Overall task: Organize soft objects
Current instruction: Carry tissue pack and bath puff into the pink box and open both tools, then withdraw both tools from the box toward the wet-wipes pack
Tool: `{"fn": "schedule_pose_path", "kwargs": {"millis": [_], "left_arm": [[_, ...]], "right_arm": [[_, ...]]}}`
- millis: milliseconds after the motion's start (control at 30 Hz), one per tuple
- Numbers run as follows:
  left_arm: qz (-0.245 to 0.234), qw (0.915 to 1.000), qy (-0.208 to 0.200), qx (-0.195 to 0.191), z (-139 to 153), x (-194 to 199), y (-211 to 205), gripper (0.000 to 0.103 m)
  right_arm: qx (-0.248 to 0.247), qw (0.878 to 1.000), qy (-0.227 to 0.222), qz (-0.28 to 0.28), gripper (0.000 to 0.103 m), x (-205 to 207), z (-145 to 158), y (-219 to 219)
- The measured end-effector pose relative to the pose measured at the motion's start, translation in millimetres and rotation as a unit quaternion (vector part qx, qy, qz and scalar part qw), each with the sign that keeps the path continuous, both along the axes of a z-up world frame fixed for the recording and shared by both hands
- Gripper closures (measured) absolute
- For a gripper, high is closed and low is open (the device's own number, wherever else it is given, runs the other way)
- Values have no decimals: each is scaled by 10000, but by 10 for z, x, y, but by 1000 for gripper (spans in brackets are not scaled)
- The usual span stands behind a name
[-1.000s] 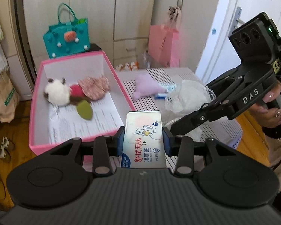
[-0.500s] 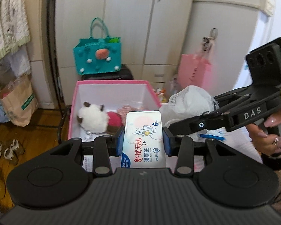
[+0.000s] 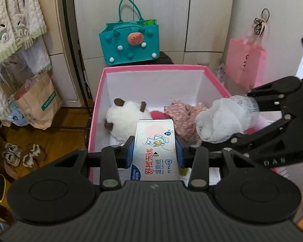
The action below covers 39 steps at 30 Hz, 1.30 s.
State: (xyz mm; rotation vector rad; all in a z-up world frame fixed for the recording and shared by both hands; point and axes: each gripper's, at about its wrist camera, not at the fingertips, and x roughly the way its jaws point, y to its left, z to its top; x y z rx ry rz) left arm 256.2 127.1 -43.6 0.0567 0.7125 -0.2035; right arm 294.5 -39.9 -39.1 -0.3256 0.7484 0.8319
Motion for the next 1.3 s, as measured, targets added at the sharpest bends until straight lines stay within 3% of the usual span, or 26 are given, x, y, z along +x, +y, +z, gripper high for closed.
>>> {"fn": "schedule_pose_path", "kwargs": {"millis": [200, 267, 333, 600, 933, 1067, 1300], "left_arm": [[87, 9999, -103, 37, -2, 36, 3, 61], [220, 9994, -223, 161, 20, 26, -15, 59], [285, 9980, -459, 340, 73, -41, -40, 52], [178, 9988, -451, 118, 286, -381, 2, 46], [-434, 9986, -219, -208, 621, -943, -197, 39], [-786, 9961, -21, -396, 742, -1151, -344, 37], [-1248, 9919, 63, -226, 828, -1500, -729, 33]], "right_arm": [[-89, 9994, -245, -237, 31, 58, 10, 3], [7, 9990, -287, -340, 30, 37, 34, -32], [171, 9983, -319, -449, 30, -11, 91, -115], [1021, 9917, -122, -773, 30, -399, 369, -638], [1579, 9810, 722, -861, 30, -818, 561, -1273], [1660, 9790, 816, -861, 30, -1011, 594, -1506], [1532, 9793, 745, -1092, 29, -1354, 567, -1935]]}}
